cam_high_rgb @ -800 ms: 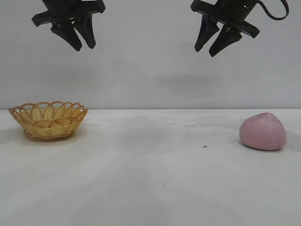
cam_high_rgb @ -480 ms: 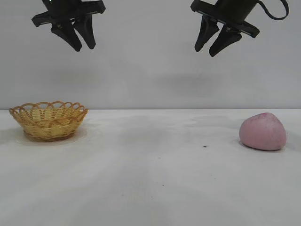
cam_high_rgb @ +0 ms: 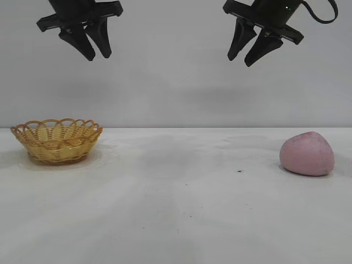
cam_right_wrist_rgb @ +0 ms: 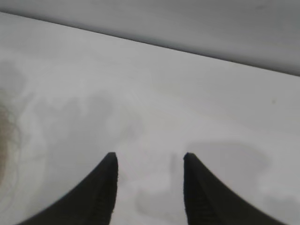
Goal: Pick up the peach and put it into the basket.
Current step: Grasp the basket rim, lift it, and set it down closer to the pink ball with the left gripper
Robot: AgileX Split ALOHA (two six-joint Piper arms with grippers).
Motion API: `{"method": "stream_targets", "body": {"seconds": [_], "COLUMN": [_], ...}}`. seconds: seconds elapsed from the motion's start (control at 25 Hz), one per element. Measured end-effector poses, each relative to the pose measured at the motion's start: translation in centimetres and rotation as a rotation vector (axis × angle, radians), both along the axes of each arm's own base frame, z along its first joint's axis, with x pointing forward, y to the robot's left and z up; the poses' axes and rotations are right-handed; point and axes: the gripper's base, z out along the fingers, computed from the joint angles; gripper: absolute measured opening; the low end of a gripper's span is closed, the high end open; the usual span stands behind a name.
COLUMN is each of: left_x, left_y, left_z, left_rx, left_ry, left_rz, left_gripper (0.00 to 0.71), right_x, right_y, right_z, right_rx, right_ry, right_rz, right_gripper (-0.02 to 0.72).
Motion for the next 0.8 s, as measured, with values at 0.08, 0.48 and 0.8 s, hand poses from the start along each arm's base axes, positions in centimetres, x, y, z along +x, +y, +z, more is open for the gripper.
{"method": "stream_targets", "body": {"seconds": [0.08,0.48,0.8], "left_x": [-0.1,-2.8,-4.3], "left_y": [0.1,3.6,8.5], "left_z": [-0.1,-4.0,-5.7], "left_rx": [0.007,0.075,0.167], "left_ry": [0.009,0.142,0.166], "left_rz": [0.004,0.066,0.074], "left_gripper": [0.245,0.245,0.245], "right_x": [-0.1,-2.9,-6.4], "right_y": [-0.2,-3.0,-3.6], "right_z": [-0.3,-2.3,-2.6], "right_rx": [-0.004,-0.037,-0.027], "right_ry": [0.021,0.142,0.101], "right_rz": [0.002,-0.031,-0.025], "right_gripper": [0.323,0.323,0.323]}}
